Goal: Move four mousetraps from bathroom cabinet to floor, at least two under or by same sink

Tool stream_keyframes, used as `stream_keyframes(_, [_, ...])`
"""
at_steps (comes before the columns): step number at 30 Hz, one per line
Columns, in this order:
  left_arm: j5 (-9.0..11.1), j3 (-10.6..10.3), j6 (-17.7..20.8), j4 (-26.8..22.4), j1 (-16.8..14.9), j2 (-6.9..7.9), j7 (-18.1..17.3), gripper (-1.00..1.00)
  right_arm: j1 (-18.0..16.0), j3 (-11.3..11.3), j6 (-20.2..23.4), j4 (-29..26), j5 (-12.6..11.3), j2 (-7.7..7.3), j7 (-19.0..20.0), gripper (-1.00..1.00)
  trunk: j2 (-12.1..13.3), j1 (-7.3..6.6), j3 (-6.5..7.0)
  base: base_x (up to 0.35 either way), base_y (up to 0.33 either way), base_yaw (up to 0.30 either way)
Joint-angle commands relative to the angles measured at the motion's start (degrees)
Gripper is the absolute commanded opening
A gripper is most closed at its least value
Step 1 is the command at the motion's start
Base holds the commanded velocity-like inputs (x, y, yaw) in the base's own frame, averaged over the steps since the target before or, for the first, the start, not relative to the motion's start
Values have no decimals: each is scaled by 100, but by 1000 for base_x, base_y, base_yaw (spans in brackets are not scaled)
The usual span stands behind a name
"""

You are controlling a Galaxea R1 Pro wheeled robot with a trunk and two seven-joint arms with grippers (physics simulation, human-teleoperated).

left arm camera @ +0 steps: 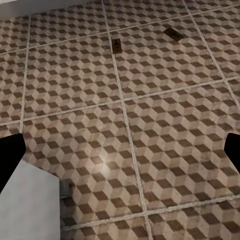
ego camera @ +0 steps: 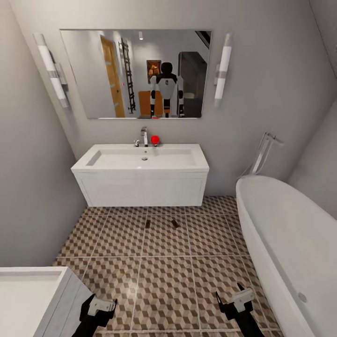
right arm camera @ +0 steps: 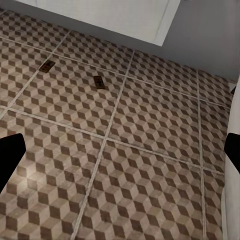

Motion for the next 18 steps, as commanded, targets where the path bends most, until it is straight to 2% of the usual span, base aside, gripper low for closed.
stream_keyframes(1, [51,-48,-27,19,-9,-3,-17,100,-6,18,-8,3,53,-1,-59,100,-11,3,-3,0,0,0])
stream_keyframes(18, [51,-48,-27,19,-8,-3,-17,100,-6,17,-8,3,53,-2,-70,100,-11,3,94,0,0,0])
